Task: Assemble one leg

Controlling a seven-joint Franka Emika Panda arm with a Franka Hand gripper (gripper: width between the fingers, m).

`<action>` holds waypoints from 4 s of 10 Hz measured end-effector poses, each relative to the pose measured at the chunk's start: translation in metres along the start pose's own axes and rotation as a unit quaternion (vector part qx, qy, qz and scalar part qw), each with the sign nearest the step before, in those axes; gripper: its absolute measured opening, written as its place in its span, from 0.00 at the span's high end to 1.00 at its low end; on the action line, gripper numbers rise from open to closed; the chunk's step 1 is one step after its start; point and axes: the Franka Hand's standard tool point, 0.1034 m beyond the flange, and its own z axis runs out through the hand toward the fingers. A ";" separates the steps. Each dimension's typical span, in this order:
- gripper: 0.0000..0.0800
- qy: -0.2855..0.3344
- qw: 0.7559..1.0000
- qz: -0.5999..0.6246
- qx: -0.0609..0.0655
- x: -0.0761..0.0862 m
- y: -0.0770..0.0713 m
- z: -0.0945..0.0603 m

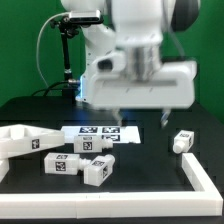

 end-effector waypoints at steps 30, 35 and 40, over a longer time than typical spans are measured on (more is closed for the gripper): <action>0.64 -0.011 0.997 0.069 -0.013 0.005 0.022 0.023; 0.64 0.003 0.999 0.035 -0.010 -0.037 -0.005 -0.002; 0.64 0.020 1.000 -0.015 -0.015 -0.102 -0.026 0.020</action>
Offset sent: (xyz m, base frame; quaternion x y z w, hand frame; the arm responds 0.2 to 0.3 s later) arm 0.0000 0.0000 0.0000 0.0000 0.0000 0.0000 1.0000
